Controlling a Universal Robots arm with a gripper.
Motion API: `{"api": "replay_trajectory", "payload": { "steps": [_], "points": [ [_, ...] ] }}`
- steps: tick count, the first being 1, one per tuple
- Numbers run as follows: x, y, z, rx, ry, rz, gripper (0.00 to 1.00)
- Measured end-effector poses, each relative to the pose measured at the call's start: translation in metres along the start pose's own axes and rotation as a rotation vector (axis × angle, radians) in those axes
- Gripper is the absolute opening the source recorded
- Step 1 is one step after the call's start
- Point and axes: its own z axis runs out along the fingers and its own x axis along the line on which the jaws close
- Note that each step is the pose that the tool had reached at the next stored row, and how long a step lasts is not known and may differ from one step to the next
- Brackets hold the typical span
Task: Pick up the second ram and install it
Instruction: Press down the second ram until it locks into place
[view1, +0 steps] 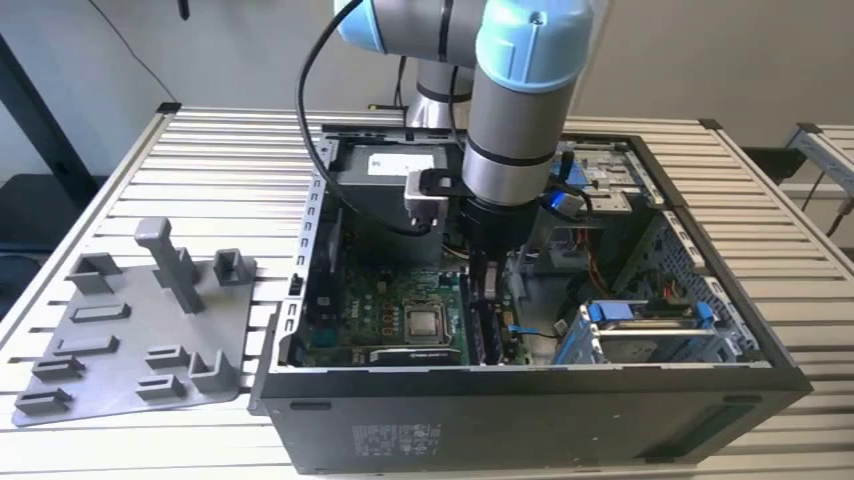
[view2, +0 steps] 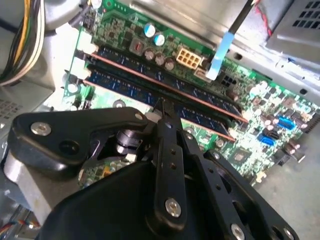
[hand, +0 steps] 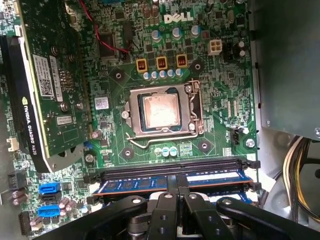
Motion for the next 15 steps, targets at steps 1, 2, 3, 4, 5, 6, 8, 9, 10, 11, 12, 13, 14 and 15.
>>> {"api": "replay_trajectory", "payload": {
  "steps": [1, 2, 3, 4, 5, 6, 8, 9, 10, 11, 12, 13, 14, 15],
  "points": [
    [-0.0004, -0.0001, -0.0031, 0.0003, -0.0036, 0.000, 0.11],
    [0.0001, -0.0001, -0.0079, -0.0001, -0.0016, 0.000, 0.11],
    [0.0006, -0.0001, -0.0129, -0.0004, -0.0004, 0.000, 0.11],
    [0.0007, -0.0002, -0.0176, -0.0004, -0.0004, 0.000, 0.11],
    [0.0008, -0.0003, -0.0220, -0.0005, -0.0003, 0.000, 0.11],
    [0.0010, -0.0004, -0.0268, -0.0006, -0.0002, 0.000, 0.11],
    [0.0012, -0.0006, -0.0359, -0.0006, -0.0002, 0.000, 0.11],
    [0.0014, -0.0006, -0.0400, -0.0007, -0.0001, 0.000, 0.11],
    [0.0015, -0.0007, -0.0439, -0.0007, -0.0002, 0.000, 0.11],
    [0.0016, -0.0008, -0.0484, -0.0007, -0.0002, 0.000, 0.11],
    [0.0017, -0.0008, -0.0528, -0.0006, -0.0002, 0.000, 0.11],
    [0.0018, -0.0009, -0.0562, -0.0007, -0.0001, 0.000, 0.11],
    [0.0018, -0.0009, -0.0570, -0.0007, -0.0003, 0.000, 0.11],
    [0.0018, -0.0009, -0.0570, -0.0006, -0.0004, 0.000, 0.11]
  ]
}}
